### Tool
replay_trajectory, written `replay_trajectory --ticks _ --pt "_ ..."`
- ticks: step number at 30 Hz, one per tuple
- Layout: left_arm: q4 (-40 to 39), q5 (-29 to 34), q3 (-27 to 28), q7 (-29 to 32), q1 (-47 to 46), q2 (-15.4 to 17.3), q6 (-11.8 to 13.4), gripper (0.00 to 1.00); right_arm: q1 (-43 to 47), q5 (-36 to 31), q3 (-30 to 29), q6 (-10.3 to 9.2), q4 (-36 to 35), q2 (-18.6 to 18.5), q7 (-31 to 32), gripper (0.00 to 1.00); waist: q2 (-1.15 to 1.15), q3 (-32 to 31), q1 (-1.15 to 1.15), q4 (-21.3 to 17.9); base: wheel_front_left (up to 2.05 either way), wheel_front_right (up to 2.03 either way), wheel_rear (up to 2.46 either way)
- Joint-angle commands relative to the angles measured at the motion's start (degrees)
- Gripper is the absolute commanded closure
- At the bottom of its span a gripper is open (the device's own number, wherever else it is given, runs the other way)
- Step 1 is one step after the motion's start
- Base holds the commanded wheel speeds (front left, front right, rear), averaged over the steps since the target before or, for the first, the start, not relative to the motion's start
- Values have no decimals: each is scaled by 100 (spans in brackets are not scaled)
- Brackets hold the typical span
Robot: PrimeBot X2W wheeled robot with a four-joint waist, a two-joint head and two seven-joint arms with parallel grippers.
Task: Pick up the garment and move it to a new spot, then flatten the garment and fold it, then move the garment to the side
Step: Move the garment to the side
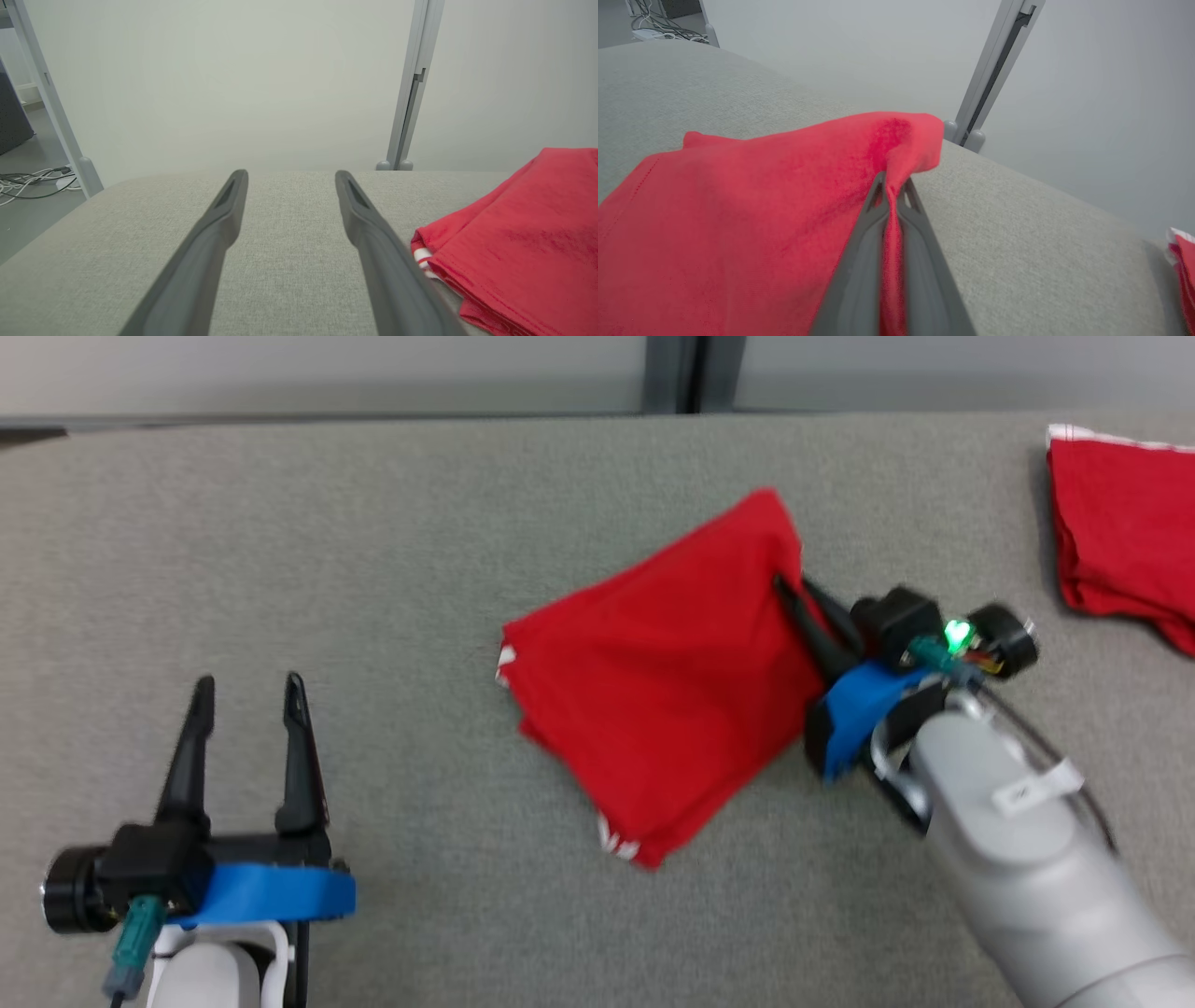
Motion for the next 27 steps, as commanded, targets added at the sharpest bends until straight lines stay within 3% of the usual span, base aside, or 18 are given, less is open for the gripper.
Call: replay_trajectory --ticks 1,9,20,27 --pt "-181 16 14 -13 -167 -10 -19 0 -376 -47 -4 1 -41 -175 0 100 -1 255 0 -21 0 0 0" --pt "-736 151 74 -13 -401 92 -64 0 -1281 -30 -249 0 -226 -721 -1 100 -1 941 0 -535 0 0 0" --pt "-1435 358 92 -13 -620 515 -96 0 -1881 89 -894 0 -410 -1604 0 100 -1 1686 0 -1366 0 0 0" --pt "-1710 388 50 -13 -691 639 -97 0 -2279 157 -1125 0 -138 -2215 153 100 -1 1959 0 -1496 0 0 0"
